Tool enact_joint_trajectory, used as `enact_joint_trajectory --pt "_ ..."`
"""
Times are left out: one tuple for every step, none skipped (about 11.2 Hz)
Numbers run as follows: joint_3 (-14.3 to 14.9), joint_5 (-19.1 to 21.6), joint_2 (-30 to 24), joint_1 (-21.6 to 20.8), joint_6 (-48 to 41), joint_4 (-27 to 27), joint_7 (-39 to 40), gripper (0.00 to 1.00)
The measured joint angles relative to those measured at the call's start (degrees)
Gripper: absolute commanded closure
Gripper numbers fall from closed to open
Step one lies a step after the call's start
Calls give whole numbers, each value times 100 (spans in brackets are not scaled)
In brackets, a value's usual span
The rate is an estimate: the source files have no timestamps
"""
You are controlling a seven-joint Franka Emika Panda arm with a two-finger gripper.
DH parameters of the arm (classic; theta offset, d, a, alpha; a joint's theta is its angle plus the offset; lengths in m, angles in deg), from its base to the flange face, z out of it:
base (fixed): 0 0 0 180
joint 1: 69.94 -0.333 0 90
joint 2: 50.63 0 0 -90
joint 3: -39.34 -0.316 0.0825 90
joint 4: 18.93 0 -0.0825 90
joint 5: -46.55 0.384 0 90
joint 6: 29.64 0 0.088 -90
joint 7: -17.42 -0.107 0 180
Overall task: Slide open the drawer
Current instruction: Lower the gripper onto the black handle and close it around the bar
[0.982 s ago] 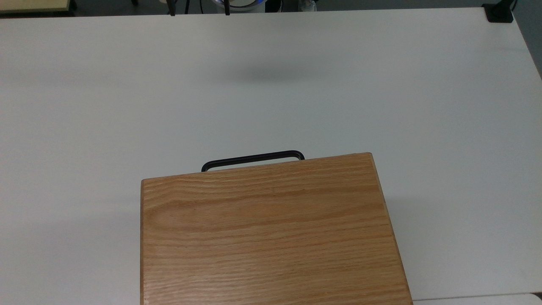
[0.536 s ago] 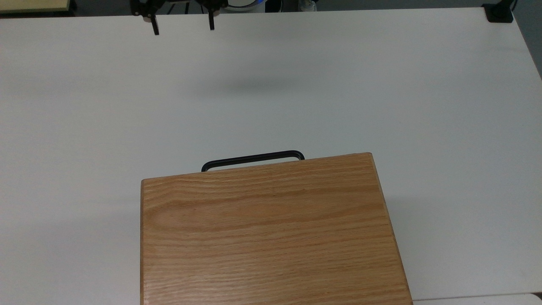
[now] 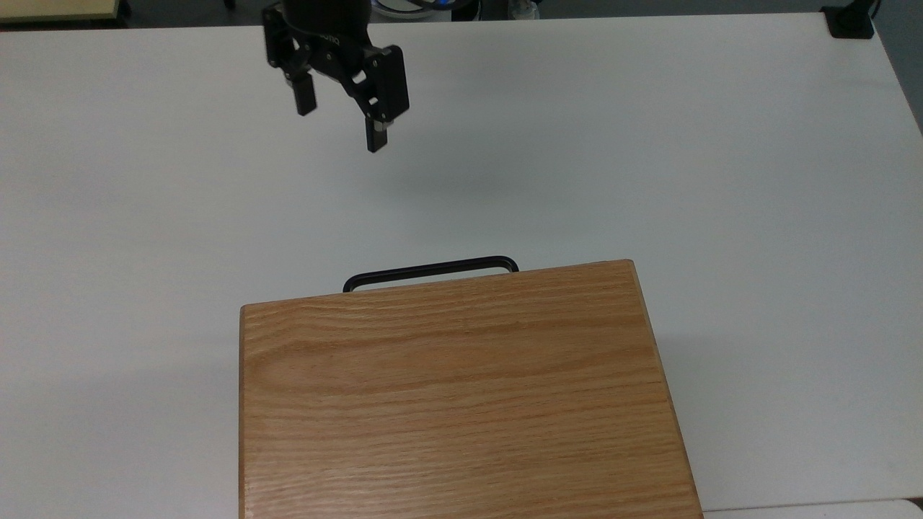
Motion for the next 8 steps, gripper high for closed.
enact_joint_trajectory --pt "-38 2 39 -44 257 0 -637 37" --pt "-56 5 93 -81 516 0 -1092 45" --pt "-57 59 171 -106 727 0 -1469 51" --pt "-58 140 275 -113 920 0 -1818 52" --pt "-99 192 400 -118 1106 -5 -2069 52" --pt "-174 202 544 -122 1300 -19 -2329 52" --pt "-214 203 678 -127 1486 -49 -2549 52" --pt "-215 251 789 -119 1715 -84 -2699 51"
